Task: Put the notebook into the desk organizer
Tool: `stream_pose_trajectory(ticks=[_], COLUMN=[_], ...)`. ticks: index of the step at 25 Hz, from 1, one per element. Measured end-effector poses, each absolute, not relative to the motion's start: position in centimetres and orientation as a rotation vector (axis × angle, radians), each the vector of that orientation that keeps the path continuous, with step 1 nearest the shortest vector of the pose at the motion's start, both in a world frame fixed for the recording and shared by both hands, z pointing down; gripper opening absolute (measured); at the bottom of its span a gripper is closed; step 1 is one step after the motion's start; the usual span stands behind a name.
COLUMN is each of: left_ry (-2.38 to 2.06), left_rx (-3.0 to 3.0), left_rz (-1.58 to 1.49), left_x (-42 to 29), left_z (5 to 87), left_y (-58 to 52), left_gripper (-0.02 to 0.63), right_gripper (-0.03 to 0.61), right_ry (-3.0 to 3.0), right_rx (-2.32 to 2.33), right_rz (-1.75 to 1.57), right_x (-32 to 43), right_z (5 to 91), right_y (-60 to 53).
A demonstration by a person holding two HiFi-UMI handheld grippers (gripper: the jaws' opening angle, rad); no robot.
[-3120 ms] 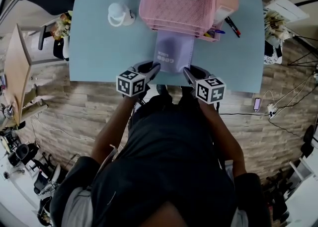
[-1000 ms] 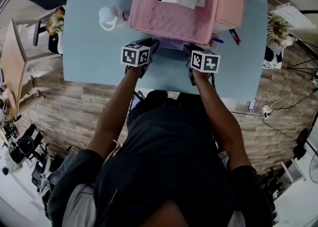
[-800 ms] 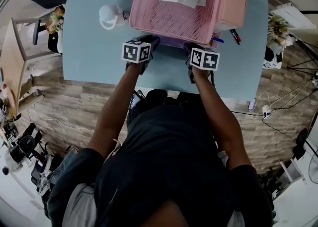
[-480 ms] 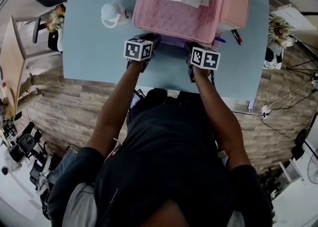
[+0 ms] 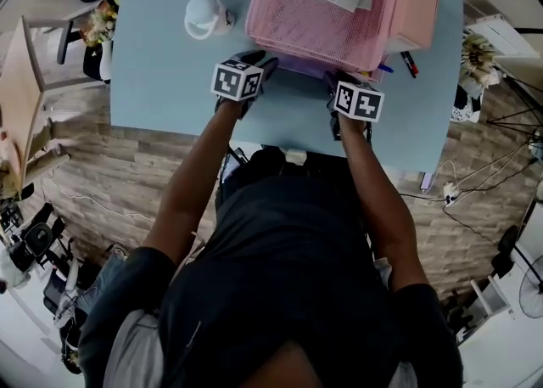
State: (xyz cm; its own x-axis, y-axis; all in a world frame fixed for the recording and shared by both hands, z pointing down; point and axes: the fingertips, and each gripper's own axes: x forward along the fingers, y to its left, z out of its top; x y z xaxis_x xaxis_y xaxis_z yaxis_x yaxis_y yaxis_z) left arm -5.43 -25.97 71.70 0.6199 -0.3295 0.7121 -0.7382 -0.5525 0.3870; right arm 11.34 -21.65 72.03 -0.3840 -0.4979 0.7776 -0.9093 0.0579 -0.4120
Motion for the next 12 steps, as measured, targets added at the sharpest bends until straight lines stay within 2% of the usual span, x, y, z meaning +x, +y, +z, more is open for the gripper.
stream_pose_trajectory(ticks=[12], left_ry=[-0.779], left_rx=[2.278], left_rz=[0.747], left_x=[-8.5], left_z=[67.2], left_y=[-23.2], left_gripper=[0.178], right_gripper=[0.147], right_ry=[-1.982], right_rx=[1.487], right_rz=[1.225], right_x=[11.4], right_z=[67.2], right_y=[-20.2])
